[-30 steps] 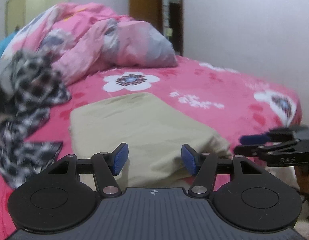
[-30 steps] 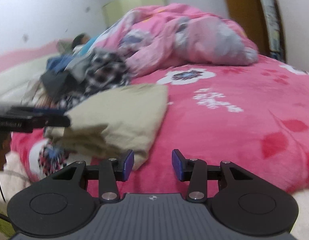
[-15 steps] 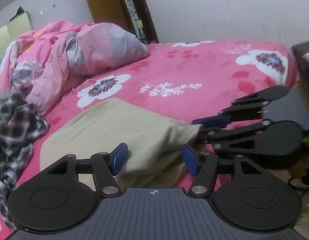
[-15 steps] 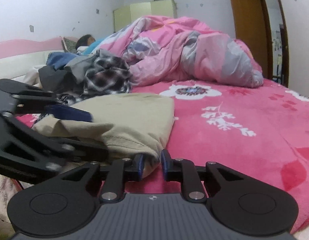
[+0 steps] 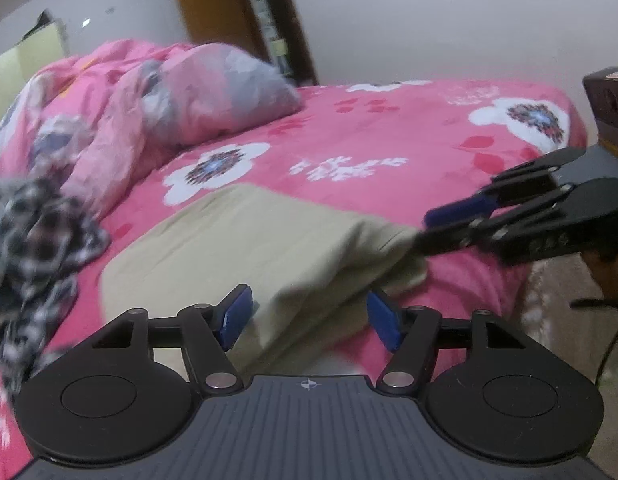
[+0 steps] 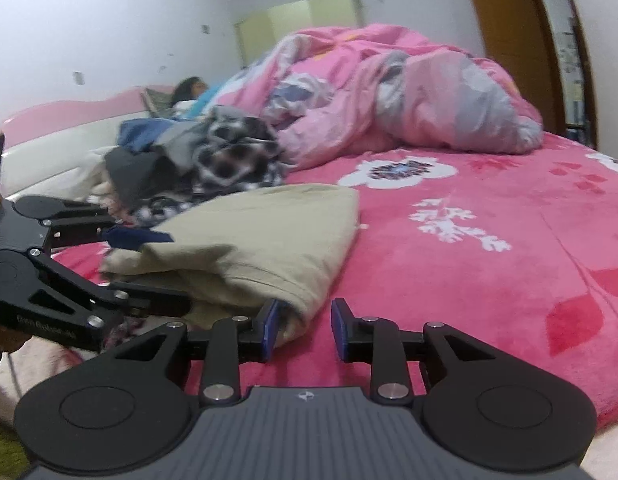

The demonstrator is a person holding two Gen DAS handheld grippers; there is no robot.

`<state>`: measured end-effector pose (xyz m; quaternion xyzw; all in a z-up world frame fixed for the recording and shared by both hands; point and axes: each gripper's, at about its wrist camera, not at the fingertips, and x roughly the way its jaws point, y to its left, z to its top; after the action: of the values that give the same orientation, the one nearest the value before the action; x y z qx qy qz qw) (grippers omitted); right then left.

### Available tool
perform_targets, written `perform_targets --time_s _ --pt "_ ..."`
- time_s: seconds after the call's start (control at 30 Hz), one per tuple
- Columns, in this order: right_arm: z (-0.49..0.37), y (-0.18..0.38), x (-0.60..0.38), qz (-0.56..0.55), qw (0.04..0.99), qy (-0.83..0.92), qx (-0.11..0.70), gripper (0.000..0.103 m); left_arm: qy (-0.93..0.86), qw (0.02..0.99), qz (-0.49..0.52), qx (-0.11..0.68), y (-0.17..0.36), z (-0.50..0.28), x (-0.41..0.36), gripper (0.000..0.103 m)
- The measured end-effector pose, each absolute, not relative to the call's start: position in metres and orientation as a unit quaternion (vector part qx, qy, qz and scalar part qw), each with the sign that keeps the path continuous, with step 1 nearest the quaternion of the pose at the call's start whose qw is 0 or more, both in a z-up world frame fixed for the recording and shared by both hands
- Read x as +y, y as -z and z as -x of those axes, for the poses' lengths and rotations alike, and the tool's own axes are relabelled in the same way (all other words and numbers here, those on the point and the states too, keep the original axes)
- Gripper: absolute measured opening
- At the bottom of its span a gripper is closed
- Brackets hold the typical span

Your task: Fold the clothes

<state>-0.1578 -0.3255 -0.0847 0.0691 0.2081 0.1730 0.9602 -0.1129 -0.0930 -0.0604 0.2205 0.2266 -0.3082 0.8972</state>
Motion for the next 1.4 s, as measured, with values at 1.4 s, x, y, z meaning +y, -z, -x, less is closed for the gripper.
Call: perform_targets --time_s 1.4 --pt "0.133 0.079 -0.22 0.171 0.97 -0.102 0.139 0.03 0.182 0.95 -0.132 0.215 0.072 0.087 -0.023 0.062"
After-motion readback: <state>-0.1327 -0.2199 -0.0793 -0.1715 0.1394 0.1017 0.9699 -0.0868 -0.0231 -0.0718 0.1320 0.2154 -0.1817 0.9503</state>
